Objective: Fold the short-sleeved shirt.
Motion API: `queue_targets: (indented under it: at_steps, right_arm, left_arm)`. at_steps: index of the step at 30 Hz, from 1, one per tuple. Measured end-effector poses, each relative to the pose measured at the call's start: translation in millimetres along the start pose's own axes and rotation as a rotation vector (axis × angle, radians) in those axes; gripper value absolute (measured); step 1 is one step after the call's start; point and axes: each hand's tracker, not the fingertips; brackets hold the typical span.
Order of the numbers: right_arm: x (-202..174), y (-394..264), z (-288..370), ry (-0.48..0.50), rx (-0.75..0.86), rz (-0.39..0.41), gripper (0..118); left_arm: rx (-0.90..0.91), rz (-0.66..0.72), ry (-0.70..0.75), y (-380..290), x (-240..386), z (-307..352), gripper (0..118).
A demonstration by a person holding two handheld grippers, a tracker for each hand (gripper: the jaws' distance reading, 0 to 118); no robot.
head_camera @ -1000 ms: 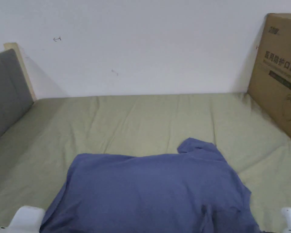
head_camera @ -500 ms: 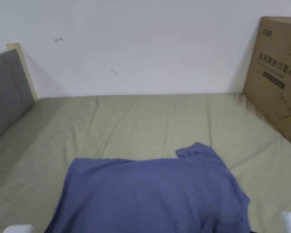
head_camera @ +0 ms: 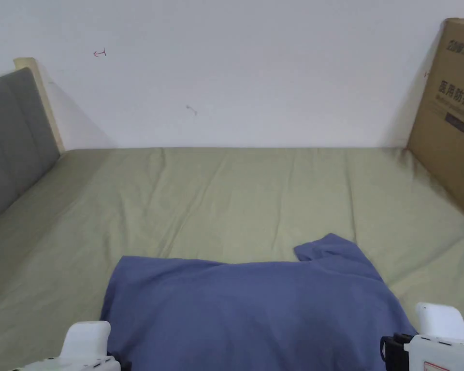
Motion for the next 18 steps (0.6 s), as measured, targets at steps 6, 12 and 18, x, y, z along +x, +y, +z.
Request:
queue_targets:
  at_steps: [6,12,18]
  right_arm:
    - [-3.8,29.9,-46.0,-0.014,-0.013,0.019,0]
    - [-6.0,55.8,-84.3,-0.019,-0.027,0.009,0]
    - [10.3,67.6,-107.6,-0.001,-0.034,-0.002,0]
  left_arm:
    - [0.018,-0.008,0.02,62.9,-11.3,-41.8,0]
    - [-0.051,-0.001,0.08,143.7,-34.1,-127.1,64]
    - [-0.111,-0.006,0.144,209.1,-58.4,-214.9,94]
